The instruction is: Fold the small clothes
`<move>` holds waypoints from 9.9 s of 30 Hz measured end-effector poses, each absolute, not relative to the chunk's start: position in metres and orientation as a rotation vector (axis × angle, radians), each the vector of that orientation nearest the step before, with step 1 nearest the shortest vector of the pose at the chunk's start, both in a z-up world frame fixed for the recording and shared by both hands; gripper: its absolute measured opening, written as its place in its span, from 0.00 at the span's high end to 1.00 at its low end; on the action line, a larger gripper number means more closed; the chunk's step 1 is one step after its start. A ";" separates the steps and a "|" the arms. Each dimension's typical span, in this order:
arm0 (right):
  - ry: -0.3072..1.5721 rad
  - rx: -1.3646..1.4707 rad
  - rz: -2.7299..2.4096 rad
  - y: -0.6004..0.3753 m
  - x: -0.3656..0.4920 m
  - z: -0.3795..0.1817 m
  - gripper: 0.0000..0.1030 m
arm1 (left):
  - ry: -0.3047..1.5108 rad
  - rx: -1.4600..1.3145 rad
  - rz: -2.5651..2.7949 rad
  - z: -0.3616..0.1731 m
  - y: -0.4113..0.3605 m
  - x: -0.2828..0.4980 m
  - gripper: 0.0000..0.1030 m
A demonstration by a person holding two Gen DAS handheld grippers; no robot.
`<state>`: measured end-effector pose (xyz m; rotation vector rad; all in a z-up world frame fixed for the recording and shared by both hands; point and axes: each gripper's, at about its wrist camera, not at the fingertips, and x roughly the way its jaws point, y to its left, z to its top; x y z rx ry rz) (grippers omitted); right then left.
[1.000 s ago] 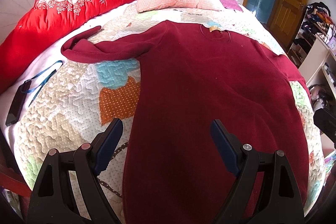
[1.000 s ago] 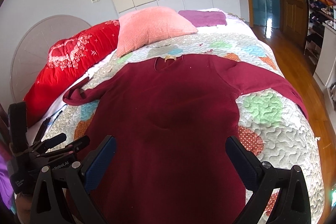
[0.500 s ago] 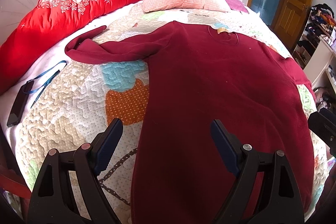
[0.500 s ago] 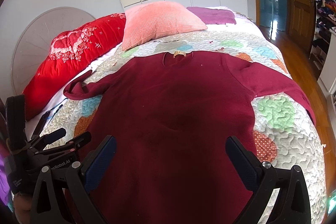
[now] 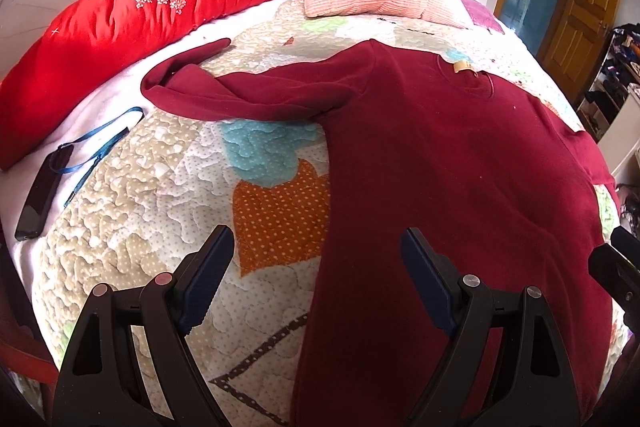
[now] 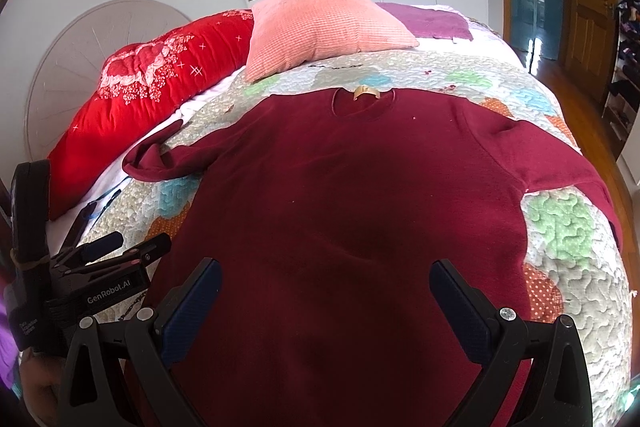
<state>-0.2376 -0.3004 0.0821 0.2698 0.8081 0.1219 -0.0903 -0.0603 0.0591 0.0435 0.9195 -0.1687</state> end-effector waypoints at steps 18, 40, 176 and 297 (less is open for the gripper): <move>0.829 0.247 0.151 -0.275 -0.208 0.072 0.00 | 0.930 0.021 -0.121 0.052 -0.043 -0.070 0.17; 0.857 0.224 0.255 -0.246 -0.170 0.067 0.10 | 0.866 -0.132 0.084 0.074 0.056 -0.008 0.17; 0.870 0.115 0.476 -0.217 0.049 0.075 0.55 | 0.942 -0.065 -0.304 0.014 -0.050 0.052 0.16; 0.802 0.419 0.406 -0.413 -0.117 0.065 0.47 | 0.858 -0.026 -0.414 0.056 -0.137 0.009 0.16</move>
